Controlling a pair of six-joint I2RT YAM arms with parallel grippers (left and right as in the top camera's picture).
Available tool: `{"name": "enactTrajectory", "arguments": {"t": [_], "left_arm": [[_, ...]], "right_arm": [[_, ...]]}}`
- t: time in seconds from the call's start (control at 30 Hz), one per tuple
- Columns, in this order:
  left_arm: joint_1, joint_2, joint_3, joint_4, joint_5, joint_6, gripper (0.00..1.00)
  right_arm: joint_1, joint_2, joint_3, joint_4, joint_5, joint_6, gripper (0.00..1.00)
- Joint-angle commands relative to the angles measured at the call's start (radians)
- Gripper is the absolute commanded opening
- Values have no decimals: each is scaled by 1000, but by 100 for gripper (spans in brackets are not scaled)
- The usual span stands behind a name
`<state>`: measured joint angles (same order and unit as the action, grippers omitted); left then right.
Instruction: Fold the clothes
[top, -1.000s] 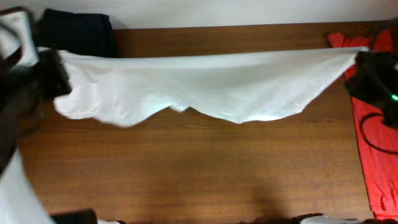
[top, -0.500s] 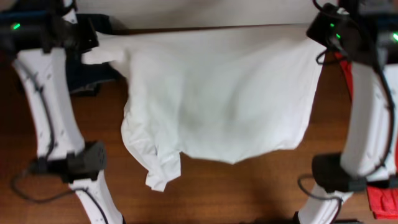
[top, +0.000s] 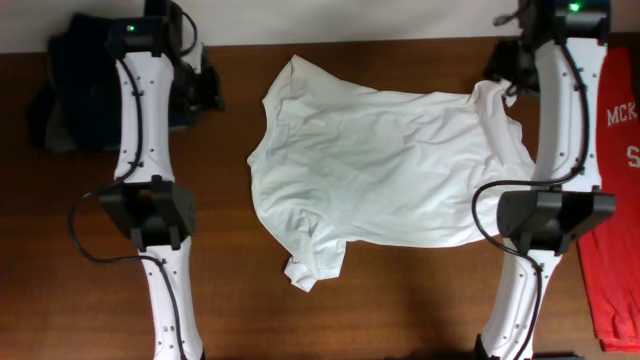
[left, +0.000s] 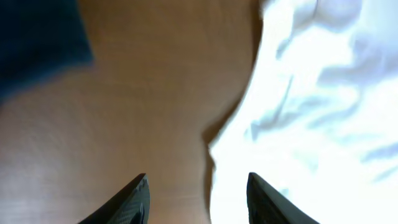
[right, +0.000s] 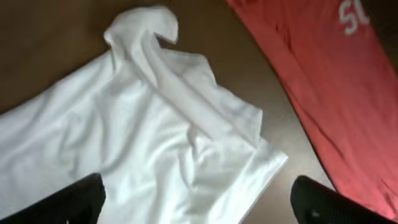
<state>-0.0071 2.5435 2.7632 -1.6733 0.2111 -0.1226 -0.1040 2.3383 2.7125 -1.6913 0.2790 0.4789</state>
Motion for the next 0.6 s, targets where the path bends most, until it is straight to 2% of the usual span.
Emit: {"name": "enactTrajectory", "arguments": {"t": [0.0, 0.1, 0.13, 0.17, 0.2, 0.23, 0.27, 0.3, 0.33, 0.43, 0.53, 0.57], "left_arm": [[-80, -6, -16, -15, 108, 72, 50], [-171, -6, -79, -15, 140, 72, 48], [-184, -6, -88, -15, 142, 71, 44], [-213, -6, -105, -15, 174, 72, 30], [-230, -6, -115, -15, 179, 72, 23], [-249, -6, -130, -15, 178, 72, 19], [-266, -6, -171, -15, 175, 72, 8], [-275, -6, -226, -15, 174, 71, 4], [-277, -6, -290, -15, 174, 72, 1], [-277, -6, -426, 35, 127, 71, 1], [-264, -4, -534, 90, 92, 65, 1], [-248, 3, -579, 111, 52, 22, 1]], "right_arm": [[-14, -38, -2, -8, -119, -175, 99], [-15, -43, -6, -8, -167, -212, 99], [-15, -47, -6, -8, -187, -214, 99], [-16, -47, -8, -8, -191, -243, 99], [-23, -47, -30, -8, -168, -243, 99], [-43, -47, -81, -8, -131, -243, 79], [-90, -47, -177, -8, -130, -232, 47], [-138, -47, -261, -8, -163, -231, 17], [-182, -47, -331, -8, -212, -232, 4], [-252, -47, -475, 3, -329, -240, 4], [-236, -47, -535, 3, -329, -240, 5], [-222, -47, -543, 3, -328, -240, 5]]}}
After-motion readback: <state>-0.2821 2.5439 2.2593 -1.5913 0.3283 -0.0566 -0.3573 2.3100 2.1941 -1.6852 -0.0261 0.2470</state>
